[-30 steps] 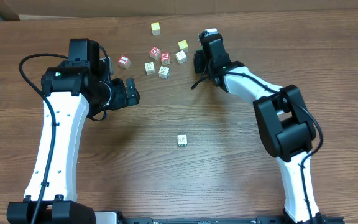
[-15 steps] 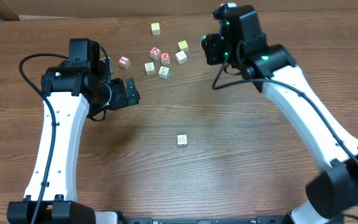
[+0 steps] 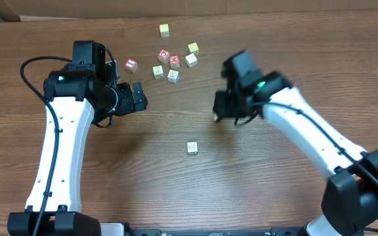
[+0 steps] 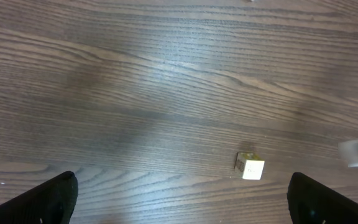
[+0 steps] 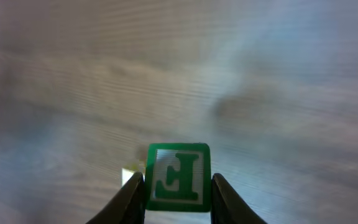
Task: Flip 5 blocks
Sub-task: 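Carry the green E block forward beside the K block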
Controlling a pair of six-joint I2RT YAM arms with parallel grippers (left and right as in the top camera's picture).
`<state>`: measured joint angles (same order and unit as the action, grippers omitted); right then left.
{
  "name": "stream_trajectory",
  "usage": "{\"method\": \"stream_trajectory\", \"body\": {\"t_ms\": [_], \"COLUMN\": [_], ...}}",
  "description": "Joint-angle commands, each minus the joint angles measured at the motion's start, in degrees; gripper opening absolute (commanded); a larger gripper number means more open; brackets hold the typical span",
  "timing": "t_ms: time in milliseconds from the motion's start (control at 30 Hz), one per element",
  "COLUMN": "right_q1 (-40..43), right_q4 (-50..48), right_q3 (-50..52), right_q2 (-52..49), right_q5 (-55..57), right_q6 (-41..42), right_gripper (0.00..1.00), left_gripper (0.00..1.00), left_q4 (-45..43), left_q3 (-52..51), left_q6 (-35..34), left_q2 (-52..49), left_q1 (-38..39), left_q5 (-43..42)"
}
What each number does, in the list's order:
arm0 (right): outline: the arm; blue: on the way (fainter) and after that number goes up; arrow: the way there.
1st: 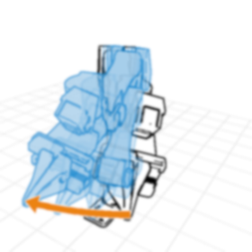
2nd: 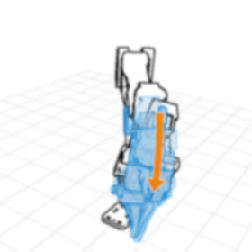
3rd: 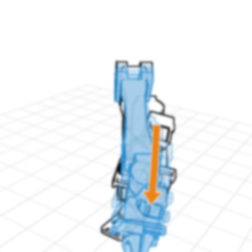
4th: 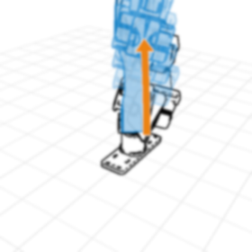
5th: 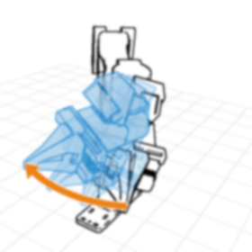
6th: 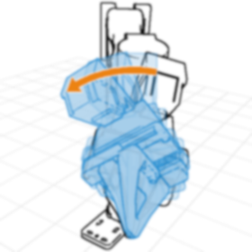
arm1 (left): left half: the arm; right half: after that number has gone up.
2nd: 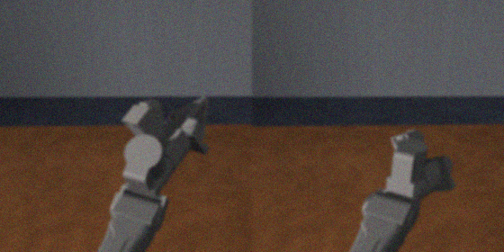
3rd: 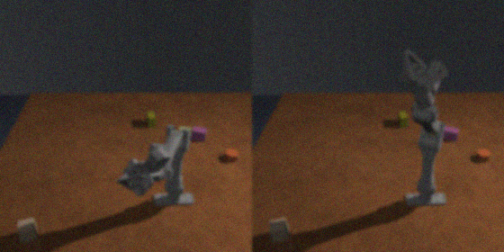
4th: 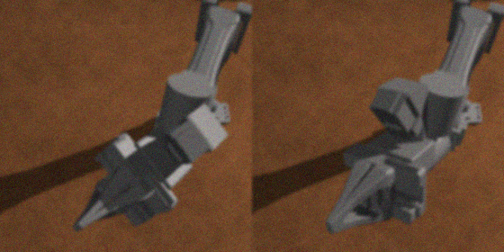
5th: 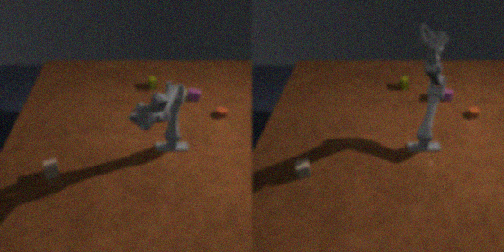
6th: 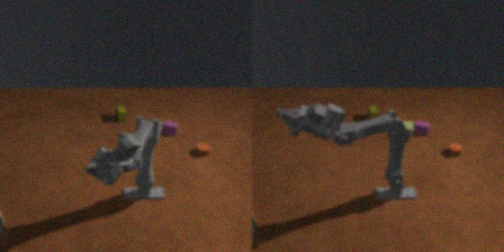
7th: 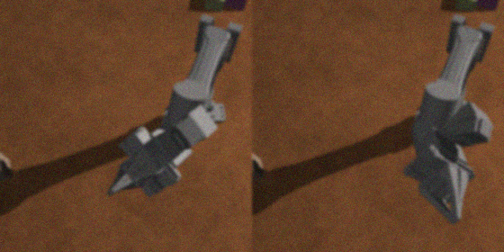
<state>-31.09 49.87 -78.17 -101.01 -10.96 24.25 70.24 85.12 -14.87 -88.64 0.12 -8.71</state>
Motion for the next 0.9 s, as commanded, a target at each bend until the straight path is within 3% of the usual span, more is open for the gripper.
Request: {"method": "stream_trajectory", "body": {"t_ms": [0,300,867], "right_q1": [-3.30,-9.44,-9.53], "right_q4": [-4.24,-15.78,-15.78], "right_q3": [5.97,16.09,16.24], "right_q2": [-0.37,-0.37,-0.70], "right_q5": [-0.26,5.53,5.68], "right_q6": [3.15,7.98,9.05], "right_gripper": [0.28,0.27,0.42], "left_gripper": [1.00,1.00,1.00], "left_q4": [-0.17,-0.17,-0.17], "left_q3": [1.29,1.29,1.29], "left_q6": [0.07,0.07,0.07], "left_q2": [-0.22,-0.22,-0.22], "left_q1": [-0.11,-0.11,-0.11], "left_q5": [0.22,0.22,0.22]}}
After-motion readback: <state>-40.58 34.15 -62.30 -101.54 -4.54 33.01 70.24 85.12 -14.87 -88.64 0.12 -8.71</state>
